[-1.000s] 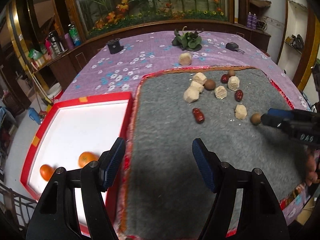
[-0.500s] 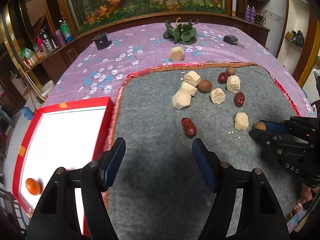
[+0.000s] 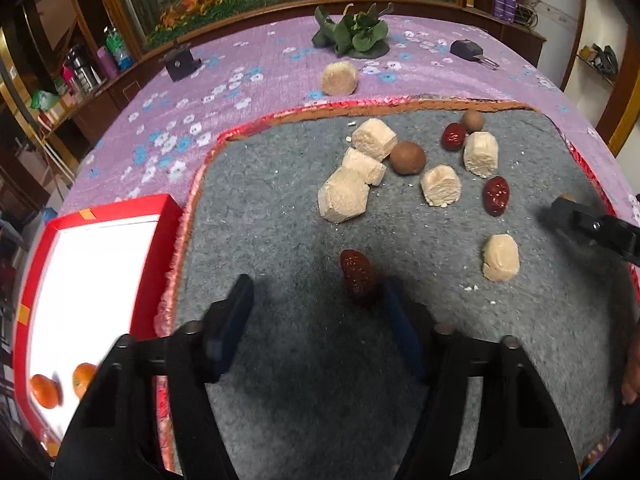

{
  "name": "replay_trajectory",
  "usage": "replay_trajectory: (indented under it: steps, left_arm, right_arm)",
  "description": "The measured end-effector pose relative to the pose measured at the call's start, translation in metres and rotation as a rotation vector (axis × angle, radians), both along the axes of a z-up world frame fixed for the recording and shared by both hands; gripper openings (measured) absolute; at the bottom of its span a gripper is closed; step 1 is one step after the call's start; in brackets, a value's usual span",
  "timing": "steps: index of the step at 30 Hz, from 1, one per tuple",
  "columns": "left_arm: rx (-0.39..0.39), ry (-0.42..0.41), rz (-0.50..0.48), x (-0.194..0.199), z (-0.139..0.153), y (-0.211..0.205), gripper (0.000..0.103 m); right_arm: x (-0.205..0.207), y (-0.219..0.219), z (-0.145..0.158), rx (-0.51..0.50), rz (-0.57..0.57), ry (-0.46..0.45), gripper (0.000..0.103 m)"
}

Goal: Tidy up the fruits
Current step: 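Grasp a red date with the left gripper while the right gripper grasps a brown nut, then carry the red date and brown nut into the white tray and release both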

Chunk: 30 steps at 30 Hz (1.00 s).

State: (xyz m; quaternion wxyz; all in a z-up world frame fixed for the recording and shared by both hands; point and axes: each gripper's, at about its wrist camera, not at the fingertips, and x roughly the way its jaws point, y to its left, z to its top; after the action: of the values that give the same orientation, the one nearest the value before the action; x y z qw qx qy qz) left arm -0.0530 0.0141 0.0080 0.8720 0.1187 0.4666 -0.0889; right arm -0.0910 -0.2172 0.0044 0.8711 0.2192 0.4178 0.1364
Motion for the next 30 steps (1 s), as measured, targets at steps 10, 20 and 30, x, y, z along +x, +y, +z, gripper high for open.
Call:
replay_trajectory:
  steps: [10, 20, 30]
  left_arm:
    - [-0.002, -0.067, 0.01, -0.007, 0.0, -0.005, 0.019]
    - [0.004, -0.203, 0.082, -0.032, 0.027, 0.02, 0.017]
    - [-0.021, -0.297, 0.131, -0.056, 0.052, 0.042, 0.017]
  right_arm:
    - [0.002, 0.003, 0.0, -0.015, -0.004, -0.007, 0.022]
    - [-0.008, 0.008, 0.019, -0.054, -0.018, -0.145, 0.022]
    - [-0.008, 0.0, 0.023, -0.072, -0.071, -0.178, 0.022]
